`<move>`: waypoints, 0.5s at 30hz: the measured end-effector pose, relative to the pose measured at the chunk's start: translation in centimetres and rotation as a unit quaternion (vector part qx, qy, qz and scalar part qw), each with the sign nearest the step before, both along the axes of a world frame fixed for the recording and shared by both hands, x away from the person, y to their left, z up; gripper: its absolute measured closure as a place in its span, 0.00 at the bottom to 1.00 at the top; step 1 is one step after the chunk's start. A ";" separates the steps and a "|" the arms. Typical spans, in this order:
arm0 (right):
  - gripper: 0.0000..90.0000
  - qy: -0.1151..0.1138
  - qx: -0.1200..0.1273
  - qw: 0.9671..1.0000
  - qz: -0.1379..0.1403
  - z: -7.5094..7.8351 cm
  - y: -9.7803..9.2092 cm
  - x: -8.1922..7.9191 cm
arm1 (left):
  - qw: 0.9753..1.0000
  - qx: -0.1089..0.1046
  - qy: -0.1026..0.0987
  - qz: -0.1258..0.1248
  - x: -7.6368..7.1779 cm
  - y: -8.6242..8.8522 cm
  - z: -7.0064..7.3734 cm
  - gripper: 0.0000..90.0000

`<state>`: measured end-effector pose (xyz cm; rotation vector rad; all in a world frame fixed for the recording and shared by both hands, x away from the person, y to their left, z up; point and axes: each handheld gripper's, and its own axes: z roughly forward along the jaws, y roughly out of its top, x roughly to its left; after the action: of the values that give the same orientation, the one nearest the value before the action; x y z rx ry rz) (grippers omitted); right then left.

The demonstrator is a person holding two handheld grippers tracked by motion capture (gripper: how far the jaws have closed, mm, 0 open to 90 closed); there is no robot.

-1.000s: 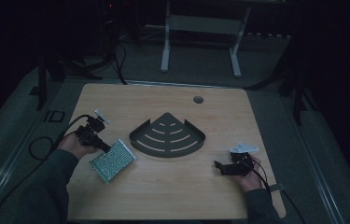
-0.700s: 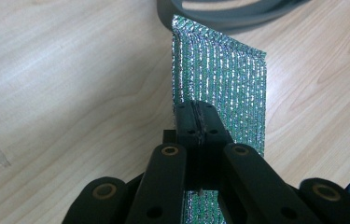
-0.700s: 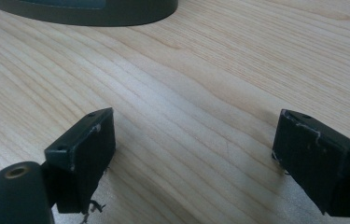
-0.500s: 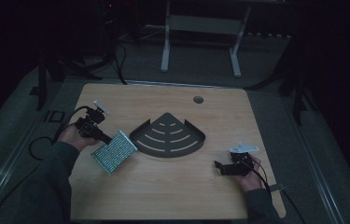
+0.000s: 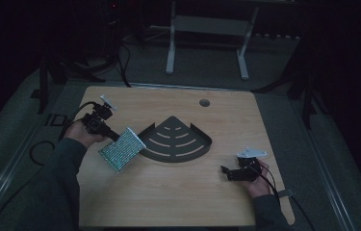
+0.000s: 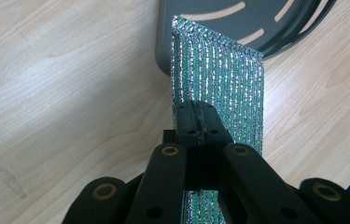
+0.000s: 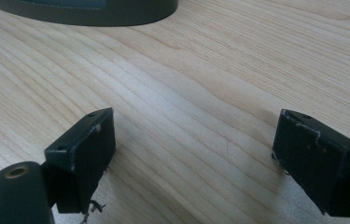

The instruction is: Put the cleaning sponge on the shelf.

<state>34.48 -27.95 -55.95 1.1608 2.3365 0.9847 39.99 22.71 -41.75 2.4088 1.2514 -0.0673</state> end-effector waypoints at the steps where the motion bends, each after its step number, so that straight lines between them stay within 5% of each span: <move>1: 0.14 0.000 0.000 1.000 0.000 0.0 0.0 0.0 | 1.000 0.000 0.000 0.000 0.1 -0.1 0.0 1.00; 15: 0.14 0.000 0.000 1.000 0.000 0.0 0.0 0.0 | 1.000 -0.004 -0.009 0.013 1.3 -1.0 0.8 1.00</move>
<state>34.48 -27.95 -55.95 1.1612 2.3363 0.9854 41.24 21.67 -40.90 2.3802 1.2708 -0.0430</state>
